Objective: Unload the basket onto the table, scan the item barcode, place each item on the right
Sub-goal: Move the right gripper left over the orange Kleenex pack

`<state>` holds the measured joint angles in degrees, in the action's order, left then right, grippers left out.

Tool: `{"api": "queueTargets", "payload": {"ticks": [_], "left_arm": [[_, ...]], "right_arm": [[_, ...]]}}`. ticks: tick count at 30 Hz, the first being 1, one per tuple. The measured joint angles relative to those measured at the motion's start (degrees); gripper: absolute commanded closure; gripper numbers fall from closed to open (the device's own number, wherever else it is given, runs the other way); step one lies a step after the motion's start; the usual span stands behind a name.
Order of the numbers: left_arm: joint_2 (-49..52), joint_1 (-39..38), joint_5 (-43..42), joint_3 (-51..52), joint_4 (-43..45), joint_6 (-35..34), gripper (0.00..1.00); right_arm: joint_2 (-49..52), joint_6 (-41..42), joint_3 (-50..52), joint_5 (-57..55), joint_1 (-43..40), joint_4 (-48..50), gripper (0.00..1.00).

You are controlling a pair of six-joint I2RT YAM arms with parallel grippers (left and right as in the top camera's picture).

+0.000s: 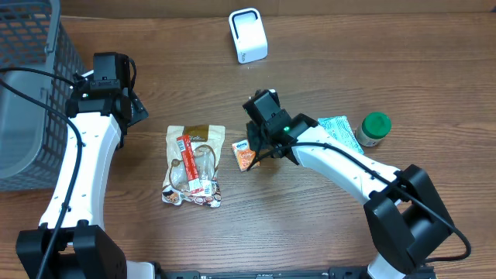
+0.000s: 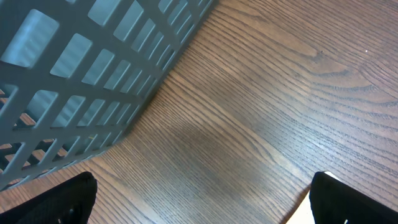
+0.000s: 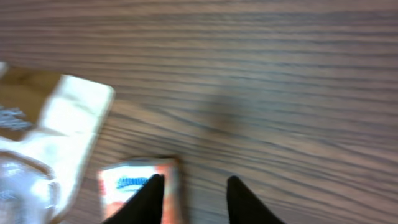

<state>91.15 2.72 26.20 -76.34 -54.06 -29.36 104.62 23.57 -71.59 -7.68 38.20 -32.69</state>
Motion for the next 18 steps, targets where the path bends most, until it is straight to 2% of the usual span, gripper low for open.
{"api": "queueTargets", "payload": {"ticks": [4,8,18], "left_arm": [[0.0,0.0,0.0,0.0,0.0,0.0,0.00],[0.0,0.0,0.0,0.0,0.0,0.0,0.00],[0.0,0.0,0.0,0.0,0.0,0.0,0.00]], "right_arm": [[0.0,5.5,-0.4,2.7,1.3,-1.7,0.71],[0.0,7.5,-0.4,2.5,3.8,-1.6,0.71],[0.0,8.3,-0.4,-7.2,12.8,-1.4,0.71]]}}
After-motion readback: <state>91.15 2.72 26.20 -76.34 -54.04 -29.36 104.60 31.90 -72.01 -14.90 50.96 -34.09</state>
